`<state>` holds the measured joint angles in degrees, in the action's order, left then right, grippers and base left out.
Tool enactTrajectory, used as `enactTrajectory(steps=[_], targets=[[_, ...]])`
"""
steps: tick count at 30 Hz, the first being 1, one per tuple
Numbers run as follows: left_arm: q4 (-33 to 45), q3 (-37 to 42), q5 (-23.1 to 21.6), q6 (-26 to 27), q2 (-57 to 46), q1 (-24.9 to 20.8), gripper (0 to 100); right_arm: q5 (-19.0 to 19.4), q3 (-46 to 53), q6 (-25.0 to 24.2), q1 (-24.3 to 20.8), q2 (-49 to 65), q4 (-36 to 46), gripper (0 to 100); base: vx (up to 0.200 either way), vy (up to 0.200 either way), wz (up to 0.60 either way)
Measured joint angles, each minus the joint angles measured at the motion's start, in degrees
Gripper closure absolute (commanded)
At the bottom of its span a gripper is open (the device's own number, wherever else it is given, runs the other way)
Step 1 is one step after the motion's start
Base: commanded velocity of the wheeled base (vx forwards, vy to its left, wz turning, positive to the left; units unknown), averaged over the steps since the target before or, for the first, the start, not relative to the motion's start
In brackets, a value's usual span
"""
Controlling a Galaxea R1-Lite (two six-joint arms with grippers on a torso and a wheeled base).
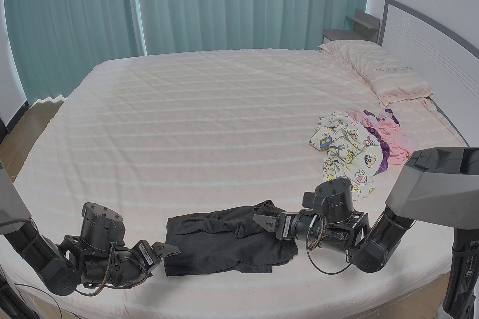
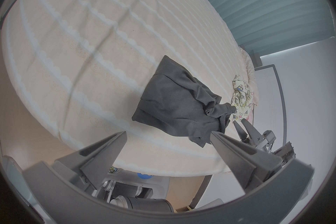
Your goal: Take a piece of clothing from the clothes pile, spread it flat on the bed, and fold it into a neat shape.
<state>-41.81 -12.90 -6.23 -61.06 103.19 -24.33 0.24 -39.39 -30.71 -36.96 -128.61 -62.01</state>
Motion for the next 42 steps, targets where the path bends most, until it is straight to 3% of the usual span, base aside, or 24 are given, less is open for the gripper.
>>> enactTrajectory(steps=[14, 27, 28, 42], targets=[[0.0, 0.0, 0.2, 0.0, 0.1, 0.3, 0, -0.1, -5.7, 16.3, 1.2, -4.3, 2.3, 0, 0.0, 0.0, 0.0], [-1.1, -0.1, 0.3, 0.2, 1.0, 0.8, 0, 0.1, -11.2, 18.2, 1.6, -8.5, 4.3, 0, 0.0, 0.0, 0.0], [-1.2, -0.1, 0.4, 0.2, 1.1, 0.8, 0, 0.1, -11.2, 18.2, 1.6, -8.7, 4.3, 100, 0.0, 0.0, 0.0], [-1.6, 0.0, 0.5, 0.3, 2.3, 0.9, 0, 0.0, -12.2, 15.7, 4.5, -9.0, 3.8, 100, 0.0, 0.0, 0.0]])
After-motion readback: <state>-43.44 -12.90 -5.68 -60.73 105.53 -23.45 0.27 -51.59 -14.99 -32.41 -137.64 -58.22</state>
